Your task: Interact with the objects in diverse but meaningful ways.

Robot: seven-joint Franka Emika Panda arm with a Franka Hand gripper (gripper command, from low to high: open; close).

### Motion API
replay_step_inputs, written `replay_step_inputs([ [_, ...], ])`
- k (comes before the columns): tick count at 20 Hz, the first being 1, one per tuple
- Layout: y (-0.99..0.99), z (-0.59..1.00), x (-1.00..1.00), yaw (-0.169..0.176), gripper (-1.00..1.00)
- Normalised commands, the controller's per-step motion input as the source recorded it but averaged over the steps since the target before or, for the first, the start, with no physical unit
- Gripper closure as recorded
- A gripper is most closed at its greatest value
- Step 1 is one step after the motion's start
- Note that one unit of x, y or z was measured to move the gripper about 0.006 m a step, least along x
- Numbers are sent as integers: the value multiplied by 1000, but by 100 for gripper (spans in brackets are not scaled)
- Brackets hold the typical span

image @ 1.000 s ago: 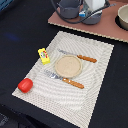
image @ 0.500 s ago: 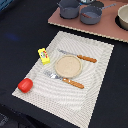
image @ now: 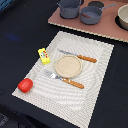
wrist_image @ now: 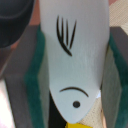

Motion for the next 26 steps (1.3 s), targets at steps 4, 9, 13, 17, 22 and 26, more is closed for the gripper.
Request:
replay_step_inputs([
  [4, 24, -166, -416, 48, 100],
  [9, 11, -143, -519, 54, 100],
  [13, 0, -122, -496, 53, 100],
  [17, 18, -79, -298, 39, 100],
  [22, 0, -129, -105, 29, 100],
  [26, -11, -181, -64, 14, 100],
])
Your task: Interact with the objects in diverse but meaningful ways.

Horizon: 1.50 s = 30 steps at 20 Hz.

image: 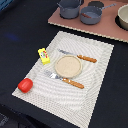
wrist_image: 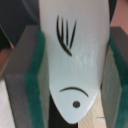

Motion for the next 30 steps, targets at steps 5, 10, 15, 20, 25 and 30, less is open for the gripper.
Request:
replay_step_inputs([
  [5, -65, -215, 0, 1, 100],
  [10, -44, -218, -23, 2, 100],
  [15, -51, -202, -39, 0, 100],
  [20, -25, -175, -65, 0, 100],
  [25, -50, -202, -73, 0, 100],
  [30, -85, -221, -92, 0, 100],
])
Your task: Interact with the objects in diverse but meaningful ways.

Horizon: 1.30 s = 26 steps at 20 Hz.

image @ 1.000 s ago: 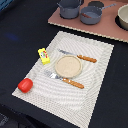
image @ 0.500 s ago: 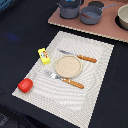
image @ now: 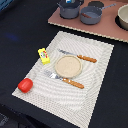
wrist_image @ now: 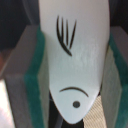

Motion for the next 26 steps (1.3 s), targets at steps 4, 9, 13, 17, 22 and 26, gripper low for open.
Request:
replay_step_inputs([
  [4, -126, -233, -89, 0, 100],
  [9, -107, -211, -78, 0, 100],
  [13, -66, -163, -89, 0, -100],
  [17, -23, -47, -89, 0, -100],
  [22, 0, 33, -120, 5, -100],
  [26, -24, 774, -251, 0, -100],
])
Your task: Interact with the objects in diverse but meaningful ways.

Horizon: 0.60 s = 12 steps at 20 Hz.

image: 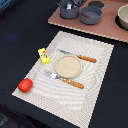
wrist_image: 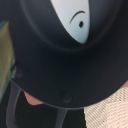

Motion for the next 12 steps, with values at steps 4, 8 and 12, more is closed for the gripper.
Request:
replay_step_inputs([
  [4, -18, 1000, -30, -21, -100],
  [8, -64, 786, 355, -82, -100],
  [12, -21, 221, 681, -172, -100],
])
